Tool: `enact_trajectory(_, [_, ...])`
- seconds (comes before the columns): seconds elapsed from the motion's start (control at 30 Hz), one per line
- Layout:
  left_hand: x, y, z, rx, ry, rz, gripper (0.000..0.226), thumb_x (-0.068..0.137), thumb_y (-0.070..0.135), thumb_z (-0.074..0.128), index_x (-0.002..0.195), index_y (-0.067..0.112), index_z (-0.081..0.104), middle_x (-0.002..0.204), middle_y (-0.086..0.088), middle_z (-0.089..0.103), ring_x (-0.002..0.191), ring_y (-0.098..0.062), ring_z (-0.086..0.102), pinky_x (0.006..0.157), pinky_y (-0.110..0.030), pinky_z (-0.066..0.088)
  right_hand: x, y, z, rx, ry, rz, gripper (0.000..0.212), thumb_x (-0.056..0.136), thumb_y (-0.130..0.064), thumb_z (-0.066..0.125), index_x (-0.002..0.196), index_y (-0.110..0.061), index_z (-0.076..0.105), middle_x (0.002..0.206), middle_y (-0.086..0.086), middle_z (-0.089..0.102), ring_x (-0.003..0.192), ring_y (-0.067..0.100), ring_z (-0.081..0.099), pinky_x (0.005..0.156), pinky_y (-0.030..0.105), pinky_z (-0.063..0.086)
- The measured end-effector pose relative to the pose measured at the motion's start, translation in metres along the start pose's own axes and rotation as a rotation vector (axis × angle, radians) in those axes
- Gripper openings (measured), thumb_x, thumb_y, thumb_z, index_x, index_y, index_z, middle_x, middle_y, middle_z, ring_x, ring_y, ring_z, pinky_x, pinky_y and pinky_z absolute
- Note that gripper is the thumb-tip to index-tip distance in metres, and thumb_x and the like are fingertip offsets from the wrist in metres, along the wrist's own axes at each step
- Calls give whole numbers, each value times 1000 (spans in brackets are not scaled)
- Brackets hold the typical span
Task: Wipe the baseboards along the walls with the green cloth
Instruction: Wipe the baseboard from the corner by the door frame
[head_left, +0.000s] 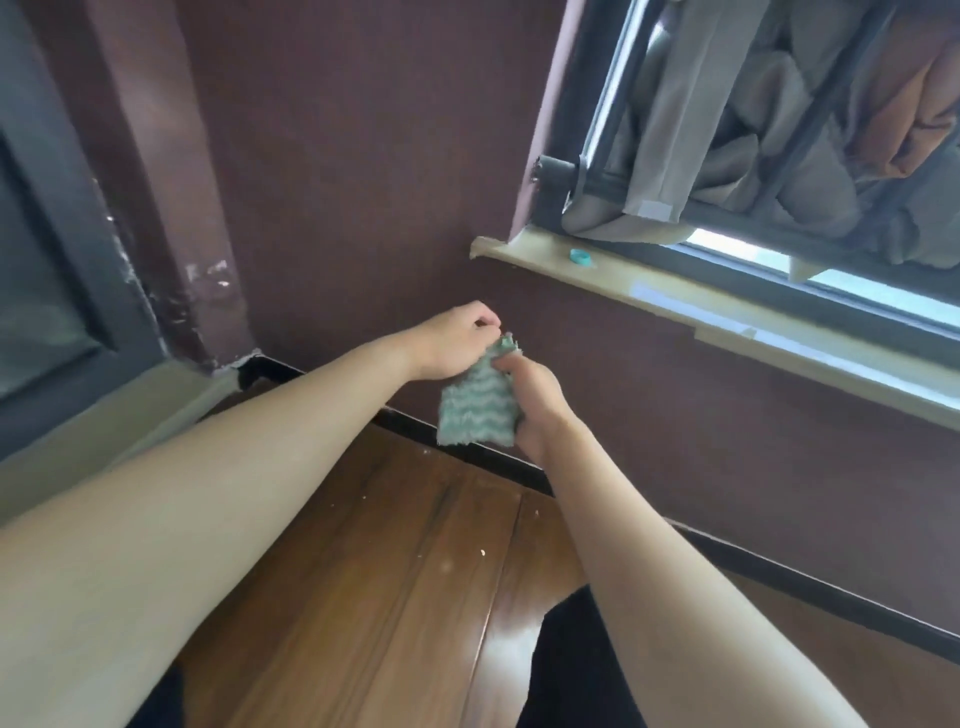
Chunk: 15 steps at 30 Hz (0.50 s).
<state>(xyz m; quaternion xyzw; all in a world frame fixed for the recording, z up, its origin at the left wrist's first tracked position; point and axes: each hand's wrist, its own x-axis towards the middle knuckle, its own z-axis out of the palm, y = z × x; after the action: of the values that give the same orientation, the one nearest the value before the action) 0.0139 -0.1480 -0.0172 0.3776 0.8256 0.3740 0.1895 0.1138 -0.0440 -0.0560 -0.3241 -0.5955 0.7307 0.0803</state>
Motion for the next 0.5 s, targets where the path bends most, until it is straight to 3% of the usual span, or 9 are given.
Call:
enact_trajectory(0.1, [-39, -35, -28, -123, 40, -69, 32, 100, 48, 52, 121, 28, 64, 119, 7, 66, 111, -12, 61, 102, -39, 48, -12, -5, 40, 89, -69, -11, 25, 91, -20, 56, 108, -6, 68, 98, 16, 76, 91, 35, 74, 89, 55, 56])
enact_trajectory(0.2, [-73, -63, -60, -247, 183, -96, 22, 95, 33, 64, 115, 25, 68, 108, 1, 74, 102, -17, 71, 97, -45, 56, -25, -9, 86, 38, -139, -14, 21, 93, -19, 56, 107, -6, 66, 96, 15, 76, 86, 33, 75, 79, 49, 60])
enact_trajectory(0.27, [-93, -76, -84, -183, 273, -104, 18, 98, 26, 60, 114, 21, 66, 107, -4, 73, 100, -23, 72, 93, -50, 57, -30, -12, 122, -83, -186, -33, 20, 95, -20, 56, 104, -6, 67, 93, 14, 76, 81, 31, 75, 72, 45, 61])
enact_trajectory(0.3, [-100, -81, -95, -105, 298, -107, 17, 100, 25, 56, 115, 20, 64, 106, -5, 71, 98, -27, 71, 88, -49, 58, -31, -16, 139, -141, -198, -51, 19, 95, -19, 55, 103, -6, 67, 90, 14, 76, 80, 31, 75, 71, 44, 62])
enact_trajectory(0.37, [-112, -90, -110, 54, 333, -109, 17, 105, 22, 47, 118, 18, 58, 92, -4, 64, 78, -27, 65, 61, -38, 54, -31, -19, 167, -216, -234, -94, 20, 96, -18, 53, 103, -6, 67, 88, 13, 75, 80, 31, 75, 69, 43, 61])
enact_trajectory(0.43, [-119, -99, -116, 168, 355, -133, 17, 107, 15, 41, 120, 14, 51, 78, 0, 49, 59, -17, 47, 41, -21, 36, -27, -14, 184, -285, -256, -132, 21, 97, -18, 51, 104, -7, 67, 95, 15, 76, 82, 31, 75, 73, 46, 62])
enact_trajectory(0.5, [-125, -110, -112, 257, 311, -160, 17, 105, 9, 38, 119, 15, 46, 77, -1, 45, 58, -16, 41, 39, -21, 31, -17, 1, 190, -320, -300, -104, 22, 97, -22, 51, 106, -9, 67, 99, 15, 76, 86, 32, 75, 78, 55, 60])
